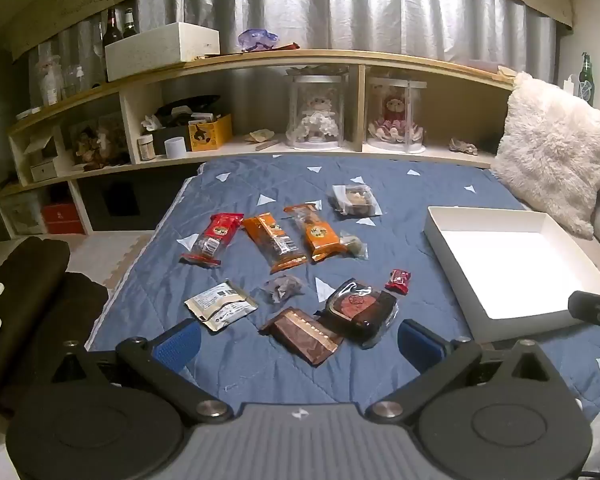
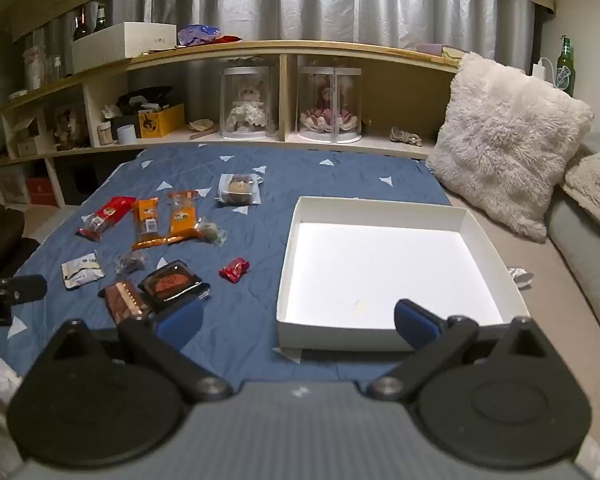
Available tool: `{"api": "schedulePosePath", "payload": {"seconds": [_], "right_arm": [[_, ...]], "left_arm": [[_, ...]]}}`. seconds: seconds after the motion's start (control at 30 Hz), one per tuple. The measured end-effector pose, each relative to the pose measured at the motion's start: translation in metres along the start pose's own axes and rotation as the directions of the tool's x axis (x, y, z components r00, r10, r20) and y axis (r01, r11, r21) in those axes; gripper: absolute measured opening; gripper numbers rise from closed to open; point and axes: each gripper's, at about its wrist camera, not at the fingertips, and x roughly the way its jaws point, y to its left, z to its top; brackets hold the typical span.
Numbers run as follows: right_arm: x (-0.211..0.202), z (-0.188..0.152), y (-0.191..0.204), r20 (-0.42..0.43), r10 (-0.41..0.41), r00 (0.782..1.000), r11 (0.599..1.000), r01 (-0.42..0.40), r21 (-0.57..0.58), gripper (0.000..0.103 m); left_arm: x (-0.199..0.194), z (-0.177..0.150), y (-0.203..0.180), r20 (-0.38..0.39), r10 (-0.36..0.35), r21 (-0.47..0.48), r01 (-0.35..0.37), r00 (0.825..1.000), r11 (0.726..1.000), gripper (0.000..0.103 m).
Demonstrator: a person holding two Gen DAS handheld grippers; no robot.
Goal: Organize snacks
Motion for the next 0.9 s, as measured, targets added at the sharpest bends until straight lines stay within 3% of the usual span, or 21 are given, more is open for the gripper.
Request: {"api": "schedulePosePath", "payload": {"seconds": [0.9], "right_arm": [[-0.0002,-0.0004,0.0001,0.008,0.003,1.0,1.0,-0.003,0.001,0.102]], "left_arm": [[-0.0001,0.0,-0.0001,-0.001,-0.003,-0.005,0.003,1.0,1.0,0.103]]}}
